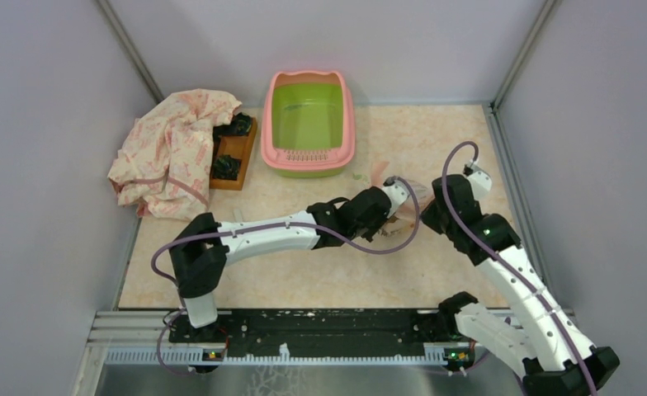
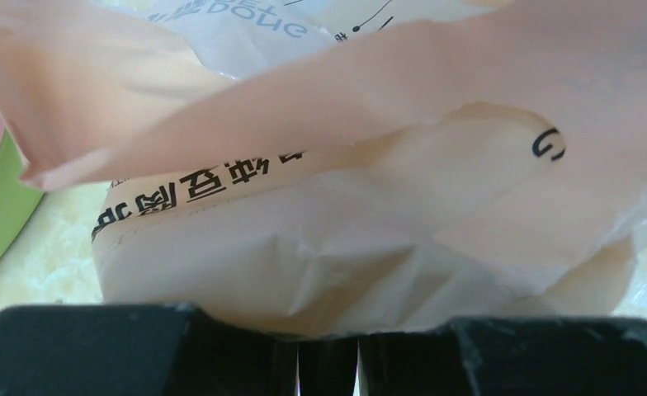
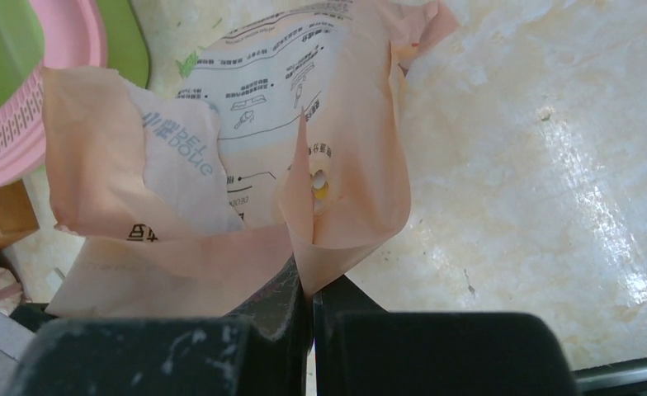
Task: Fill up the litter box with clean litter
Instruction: 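Scoop the cat litter from the cat litter bag.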
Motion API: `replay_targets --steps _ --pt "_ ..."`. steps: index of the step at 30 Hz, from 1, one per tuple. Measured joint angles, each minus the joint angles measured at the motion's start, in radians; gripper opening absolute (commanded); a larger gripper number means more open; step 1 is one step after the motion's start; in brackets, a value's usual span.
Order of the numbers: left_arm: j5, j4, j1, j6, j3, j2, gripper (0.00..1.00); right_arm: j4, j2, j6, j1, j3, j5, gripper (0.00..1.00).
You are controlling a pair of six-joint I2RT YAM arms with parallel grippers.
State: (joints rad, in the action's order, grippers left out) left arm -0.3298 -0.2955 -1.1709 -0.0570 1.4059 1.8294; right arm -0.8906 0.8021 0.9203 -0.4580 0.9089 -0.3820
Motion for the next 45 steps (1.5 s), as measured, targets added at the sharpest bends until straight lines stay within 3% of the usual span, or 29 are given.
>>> replay_targets --steps 6,14,31,45 --pt "0.085 0.208 0.028 -0.016 -0.098 -0.006 0.19 0.008 0.050 -0.045 0.113 0.043 0.079 0.00" --pt "0.187 0.394 0.064 -0.032 -0.178 -0.012 0.18 0.008 0.075 -0.073 0.141 0.062 0.097 0.00" --pt "0.219 0.330 0.102 -0.111 -0.285 -0.227 0.17 0.040 0.111 -0.109 0.230 0.094 0.185 0.00" --pt "0.203 0.532 0.107 -0.169 -0.586 -0.411 0.16 0.058 0.131 -0.132 0.278 0.107 0.258 0.00"
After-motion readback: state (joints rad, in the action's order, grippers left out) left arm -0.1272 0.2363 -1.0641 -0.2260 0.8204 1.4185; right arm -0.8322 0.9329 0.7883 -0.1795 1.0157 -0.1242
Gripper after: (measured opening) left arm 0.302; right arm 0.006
